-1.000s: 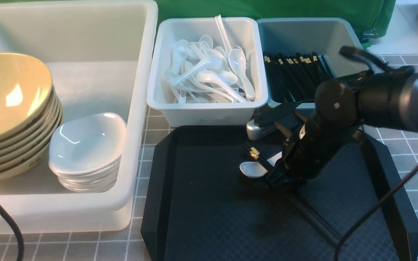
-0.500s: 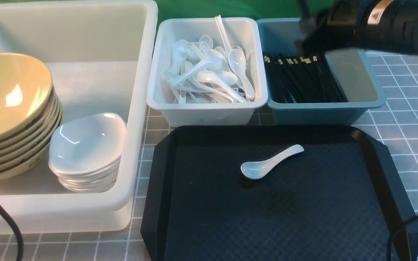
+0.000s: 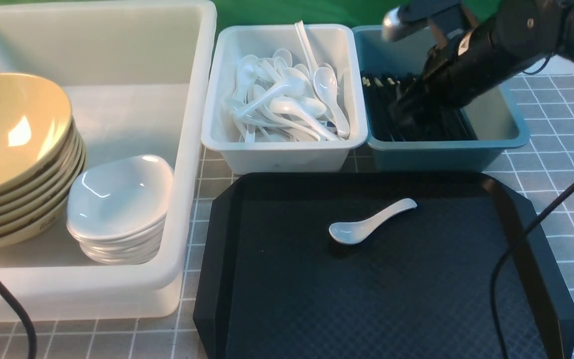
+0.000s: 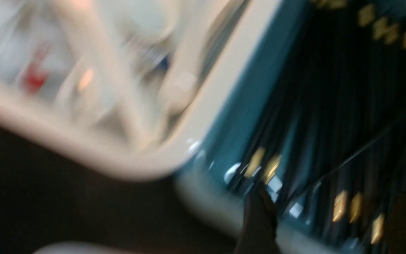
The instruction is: On grey table put chopsticks spoon bowls plates into blue grey white boxes.
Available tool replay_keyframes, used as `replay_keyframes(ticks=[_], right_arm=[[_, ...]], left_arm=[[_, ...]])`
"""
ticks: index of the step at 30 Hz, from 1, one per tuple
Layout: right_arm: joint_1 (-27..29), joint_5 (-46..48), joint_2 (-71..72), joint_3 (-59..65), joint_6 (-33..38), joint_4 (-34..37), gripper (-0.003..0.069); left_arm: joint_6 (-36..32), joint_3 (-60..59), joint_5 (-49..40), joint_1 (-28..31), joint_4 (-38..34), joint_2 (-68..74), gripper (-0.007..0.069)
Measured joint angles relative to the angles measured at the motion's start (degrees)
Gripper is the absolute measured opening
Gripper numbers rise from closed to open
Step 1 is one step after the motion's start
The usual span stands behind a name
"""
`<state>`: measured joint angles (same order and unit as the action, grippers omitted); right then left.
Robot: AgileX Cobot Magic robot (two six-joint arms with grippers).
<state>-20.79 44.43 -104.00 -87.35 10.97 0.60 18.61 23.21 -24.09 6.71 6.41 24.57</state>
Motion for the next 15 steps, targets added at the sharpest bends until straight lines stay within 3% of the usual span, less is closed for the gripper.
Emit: replay_keyframes(ticks=[3, 8, 15], right_arm=[[-6.7, 5.2, 2.3, 4.9, 4.2, 1.8, 0.0475], [-15.5, -3.6, 0.8, 14.6, 9.7, 2.6, 0.047], [-15.6, -15.4, -7.1, 15.8, 6.7, 1.4, 0.0435]], left_arm=[[-0.4, -2.2, 3.9, 0.0, 0.0, 0.0, -0.001], [-0.5, -2.9, 6.7, 0.0, 0.0, 0.0, -0.001], [-0.6, -2.9, 6.8, 0.0, 0.0, 0.0, -0.001]])
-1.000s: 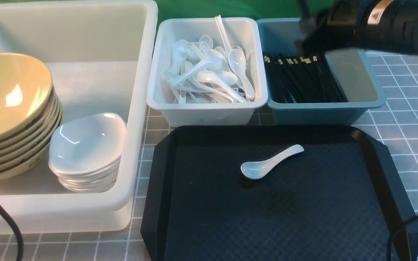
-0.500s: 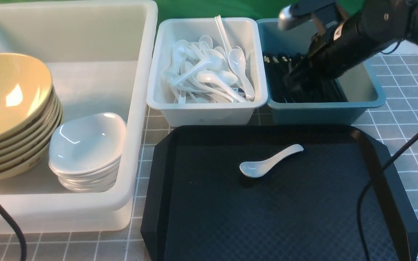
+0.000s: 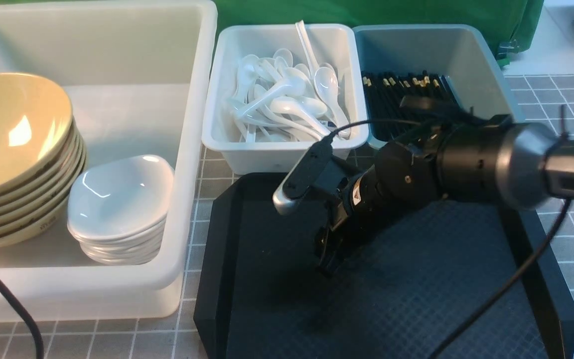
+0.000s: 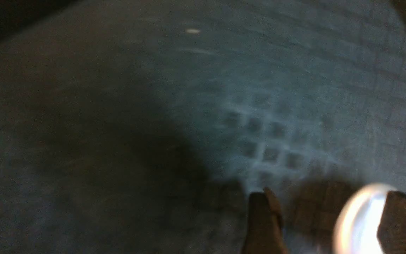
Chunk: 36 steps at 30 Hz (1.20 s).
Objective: On grey table put chopsticks spoon bowls plates into blue grey white boxes.
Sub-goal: 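Reach down and grasp the white spoon resting in the bowl with the right gripper, then place the white spoon into the bin of spoons with the right gripper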
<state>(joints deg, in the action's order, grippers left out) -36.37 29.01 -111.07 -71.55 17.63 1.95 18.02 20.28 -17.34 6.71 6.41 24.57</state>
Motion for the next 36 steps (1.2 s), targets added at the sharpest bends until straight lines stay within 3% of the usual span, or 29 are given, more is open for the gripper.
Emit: replay_keyframes(ticks=[4, 7, 9, 13, 17, 20, 24, 27, 30, 33, 36], right_arm=[[2.0, -0.9, -1.8, -0.9, -1.9, 0.3, 0.0293], [2.3, 2.4, -1.3, -3.1, -1.7, -0.5, 0.0118], [2.3, 6.4, -0.5, -4.7, -1.5, -0.5, 0.0088], [2.0, 10.7, 3.2, -8.6, -0.5, -0.5, 0.0089], [1.5, 7.5, 8.3, -16.7, 1.4, -0.3, 0.0089], [1.5, -0.2, 8.6, -21.1, 2.3, -0.2, 0.0089], [1.5, -21.9, 3.6, -25.5, 2.5, -0.2, 0.0095], [1.9, -29.0, -2.0, -29.2, 2.6, -0.2, 0.0149], [3.0, -26.1, -7.4, -32.1, 2.6, -0.2, 0.0294], [3.8, -16.4, -7.3, -33.7, 2.6, -0.2, 0.041], [3.8, -4.7, -2.8, -35.8, 2.0, -0.2, 0.0424]], left_arm=[[0.0, 0.0, 0.0, 0.0, 0.0, 0.0, -0.001], [0.0, 0.0, 0.0, 0.0, -0.1, 0.0, -0.001], [0.0, 0.0, 0.0, 0.0, -0.1, 0.0, -0.001], [0.0, 0.0, 0.2, 0.0, -0.1, 0.0, -0.001], [0.0, 0.0, 0.4, 0.0, -0.1, 0.0, -0.001], [0.0, 0.0, 0.4, 0.0, -0.1, 0.0, -0.001], [0.0, 0.0, 0.4, 0.0, -0.1, 0.0, -0.001], [0.0, 0.0, 0.4, 0.0, -0.1, 0.0, -0.001], [0.0, -0.1, 0.4, 0.0, -0.1, 0.0, -0.001], [0.0, -0.7, 0.0, 0.0, -0.1, 0.0, -0.001], [0.0, -1.0, -0.3, 0.0, -0.1, 0.0, -0.001]])
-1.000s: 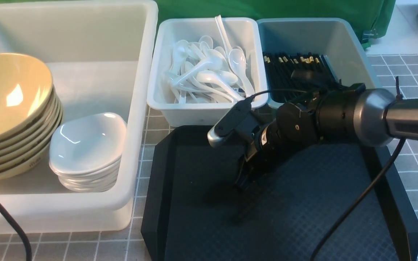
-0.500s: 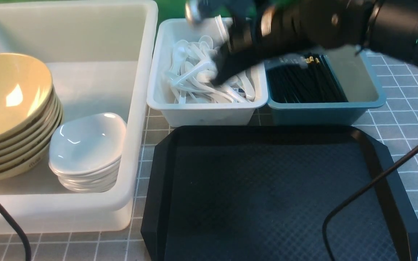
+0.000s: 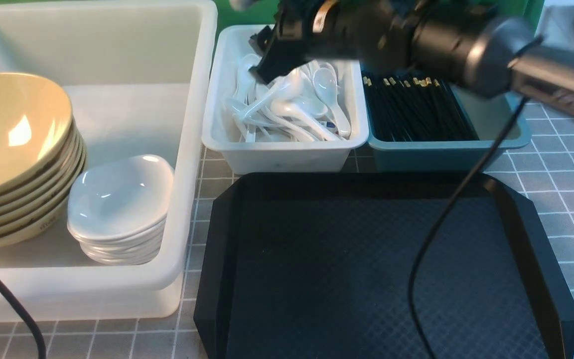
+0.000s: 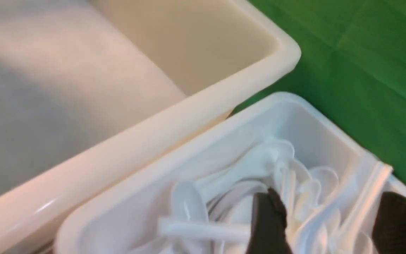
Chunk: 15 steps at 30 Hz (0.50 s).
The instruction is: On grey table put chopsticks spoon bowls plates into blue grey white boxes.
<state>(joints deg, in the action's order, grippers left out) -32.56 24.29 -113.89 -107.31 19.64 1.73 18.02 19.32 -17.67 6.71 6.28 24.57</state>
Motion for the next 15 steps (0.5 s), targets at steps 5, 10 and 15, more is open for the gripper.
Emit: replay_keyframes(ticks=[5, 10, 15], right_arm=[[-0.1, 13.2, 15.9, 0.4, -0.3, 0.0, 0.0262], [-0.1, 13.6, 36.5, 13.4, -0.4, 0.0, 0.0045], [-0.1, 6.1, 52.0, 35.7, -0.4, -0.1, 0.0033]], left_arm=[[0.0, -0.1, -0.1, 0.0, 0.0, 0.0, -0.001], [0.0, -0.1, -0.1, 0.0, 0.0, 0.0, -0.001], [0.0, -0.1, -0.1, 0.0, 0.0, 0.0, -0.001]])
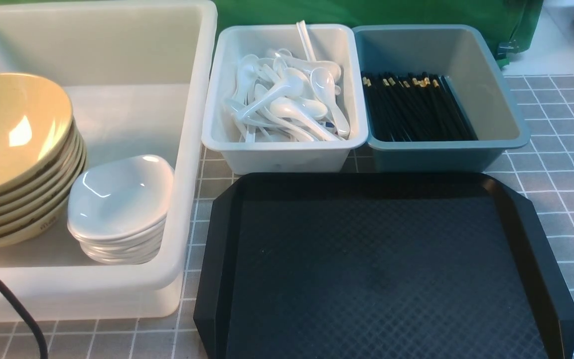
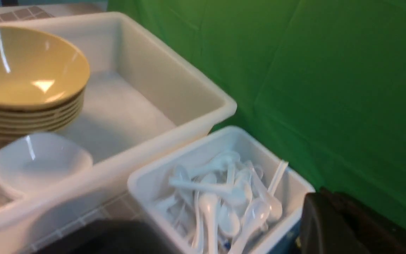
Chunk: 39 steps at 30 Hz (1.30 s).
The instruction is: On grey table put chopsticks spoon bowls plates into blue grey white boxes.
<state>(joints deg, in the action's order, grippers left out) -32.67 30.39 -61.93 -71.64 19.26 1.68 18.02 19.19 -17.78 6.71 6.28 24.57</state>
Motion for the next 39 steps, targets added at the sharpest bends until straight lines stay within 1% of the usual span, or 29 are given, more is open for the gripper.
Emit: replay_keyframes(ticks=[1, 2, 3, 6, 7, 10, 11, 13, 14, 17, 19, 20, 22, 24, 26, 27, 28, 30, 31, 33, 34, 35, 38, 39], right_arm=[[0.0, -4.8, 5.2, 8.0, 0.0, -0.1, 0.0033], [0.0, -5.5, 5.9, 9.2, 0.0, -0.1, 0.0033], [0.1, -9.5, 9.5, 17.2, 0.0, -0.1, 0.0033], [0.1, -19.8, 17.9, 33.2, 0.0, -0.1, 0.0033], [0.1, -21.8, 19.7, 38.1, 0.0, -0.1, 0.0033], [0.1, -25.5, 24.5, 47.2, -0.2, -0.1, 0.0033], [0.1, -26.6, 28.0, 53.6, -1.4, -0.1, 0.0034], [0.1, -26.9, 30.7, 58.4, -2.9, -0.1, 0.0034], [0.1, -27.3, 33.9, 62.6, -5.3, -0.1, 0.0034], [0.1, -28.3, 40.8, 69.1, -10.4, -0.1, 0.0034], [0.1, -29.1, 43.5, 70.6, -11.3, -0.1, 0.0034], [0.6, -31.8, 47.3, 72.6, -12.0, -0.1, 0.0034], [1.8, -35.1, 50.4, 73.2, -12.1, 0.0, 0.0034], [5.5, -37.0, 55.1, 73.2, -12.2, 0.0, 0.0034], [10.8, -37.5, 58.1, 73.2, -13.2, 0.1, 0.0034], [11.4, -37.5, 58.6, 73.2, -13.6, 0.1, 0.0034], [16.4, -36.9, 60.1, 73.2, -15.3, 0.1, 0.0034], [22.0, -35.1, 61.8, 73.2, -17.0, 0.1, 0.0034], [25.5, -33.0, 62.2, 73.2, -17.5, 0.2, 0.0034], [30.5, -28.0, 62.6, 73.2, -18.0, 0.2, 0.0034], [31.3, -27.4, 62.6, 73.2, -18.0, 0.2, 0.0034], [33.9, -23.1, 62.6, 73.2, -17.8, 0.2, 0.0034], [37.7, -12.9, 62.6, 73.2, -17.7, 0.2, 0.0034], [38.2, -12.2, 62.6, 73.3, -17.7, 0.2, 0.0034]], left_arm=[[0.0, 0.0, 0.0, 0.0, 0.0, 0.0, -0.001], [0.0, 0.0, 0.0, 0.0, 0.0, 0.0, -0.001], [0.0, 0.0, 0.0, 0.0, 0.0, 0.0, -0.001], [0.0, 0.0, 0.0, 0.0, 0.0, 0.0, -0.001], [0.0, 0.0, 0.0, 0.0, 0.0, 0.0, -0.001], [0.0, 0.0, 0.0, 0.0, 0.0, 0.0, -0.001], [0.0, 0.0, 0.0, 0.0, 0.0, 0.0, -0.001], [0.0, 0.0, 0.0, 0.0, 0.0, 0.0, -0.001], [0.0, 0.0, 0.0, 0.0, 0.0, 0.0, -0.001], [0.0, 0.0, 0.0, 0.0, 0.0, 0.0, -0.001], [0.0, 0.0, 0.0, 0.0, 0.0, 0.0, -0.001], [0.0, 0.0, 0.0, 0.0, 0.0, 0.0, -0.001], [0.0, 0.0, 0.0, 0.0, 0.0, 0.0, -0.001], [0.0, 0.0, 0.0, 0.0, 0.0, 0.0, -0.001], [0.0, 0.0, 0.0, 0.0, 0.0, 0.0, -0.001], [0.0, 0.0, 0.0, 0.0, 0.0, 0.0, -0.001], [0.0, 0.0, 0.0, 0.0, 0.0, 0.0, -0.001], [0.0, 0.0, 0.0, 0.0, 0.0, 0.0, -0.001], [0.0, 0.0, 0.0, 0.0, 0.0, 0.0, -0.001], [0.0, 0.0, 0.0, 0.0, 0.0, 0.0, -0.001], [0.0, 0.0, 0.0, 0.0, 0.0, 0.0, -0.001], [0.0, 0.0, 0.0, 0.0, 0.0, 0.0, -0.001], [0.0, 0.0, 0.0, 0.0, 0.0, 0.0, -0.001], [0.0, 0.0, 0.0, 0.0, 0.0, 0.0, -0.001]])
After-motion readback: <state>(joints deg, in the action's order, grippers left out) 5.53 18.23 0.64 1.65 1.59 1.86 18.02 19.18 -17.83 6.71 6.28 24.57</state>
